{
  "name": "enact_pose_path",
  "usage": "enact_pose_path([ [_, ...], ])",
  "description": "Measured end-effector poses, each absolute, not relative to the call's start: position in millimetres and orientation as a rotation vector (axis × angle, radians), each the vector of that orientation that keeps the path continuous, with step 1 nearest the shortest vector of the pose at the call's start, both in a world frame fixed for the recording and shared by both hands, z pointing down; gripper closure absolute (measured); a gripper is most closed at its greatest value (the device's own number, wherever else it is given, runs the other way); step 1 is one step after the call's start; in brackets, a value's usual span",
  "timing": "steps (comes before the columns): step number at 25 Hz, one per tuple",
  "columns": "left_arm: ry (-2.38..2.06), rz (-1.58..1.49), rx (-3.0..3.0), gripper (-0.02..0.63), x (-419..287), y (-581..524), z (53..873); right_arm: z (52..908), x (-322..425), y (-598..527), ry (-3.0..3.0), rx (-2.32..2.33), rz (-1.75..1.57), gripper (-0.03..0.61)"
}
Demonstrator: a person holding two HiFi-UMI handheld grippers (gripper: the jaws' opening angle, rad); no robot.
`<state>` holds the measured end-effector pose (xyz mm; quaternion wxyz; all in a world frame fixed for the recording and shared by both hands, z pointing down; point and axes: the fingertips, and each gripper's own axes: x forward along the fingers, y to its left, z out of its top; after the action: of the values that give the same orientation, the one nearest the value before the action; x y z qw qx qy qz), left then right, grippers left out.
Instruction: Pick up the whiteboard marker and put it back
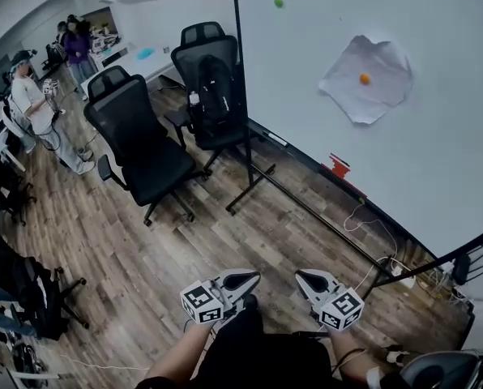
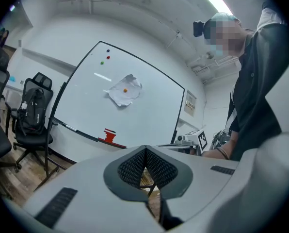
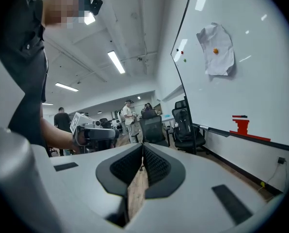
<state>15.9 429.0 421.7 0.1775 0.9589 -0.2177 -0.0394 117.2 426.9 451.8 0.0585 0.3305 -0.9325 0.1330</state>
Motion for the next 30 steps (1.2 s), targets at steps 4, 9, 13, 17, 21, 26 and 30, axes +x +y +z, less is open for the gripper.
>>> enact_pose_path([
  [4, -0.581, -0.112, 2.712, 0.601, 1.0, 376.0, 424.3, 446.9, 103.8, 377.6, -2.803, 1.033, 0.388, 0.558],
  [9, -0.550, -0.160, 2.724, 0.601, -18.7, 308.4, 424.1, 444.6, 89.8, 319.0, -2.771, 1.082, 0.370, 0.558],
  [13, -0.518, -0.172, 2.725, 0.601, -35.1, 263.9, 427.4, 442.1, 76.4, 277.7, -2.738, 1.118, 0.338, 0.558],
  [17, -0.503, -0.187, 2.710, 0.601, -34.9, 232.0, 428.5, 441.0, 78.5, 252.7, -2.722, 1.148, 0.328, 0.558],
  [21, -0.494, -0.168, 2.699, 0.601, -14.2, 197.9, 433.8, 444.7, 104.0, 225.0, -2.687, 1.169, 0.321, 0.558],
  [26, -0.534, -0.143, 2.677, 0.601, -3.5, 150.4, 444.0, 449.2, 126.8, 179.3, -2.679, 1.175, 0.328, 0.558],
  [30, -0.599, -0.105, 2.651, 0.601, 7.3, 108.9, 453.5, 463.5, 136.8, 135.6, -2.700, 1.106, 0.356, 0.558],
])
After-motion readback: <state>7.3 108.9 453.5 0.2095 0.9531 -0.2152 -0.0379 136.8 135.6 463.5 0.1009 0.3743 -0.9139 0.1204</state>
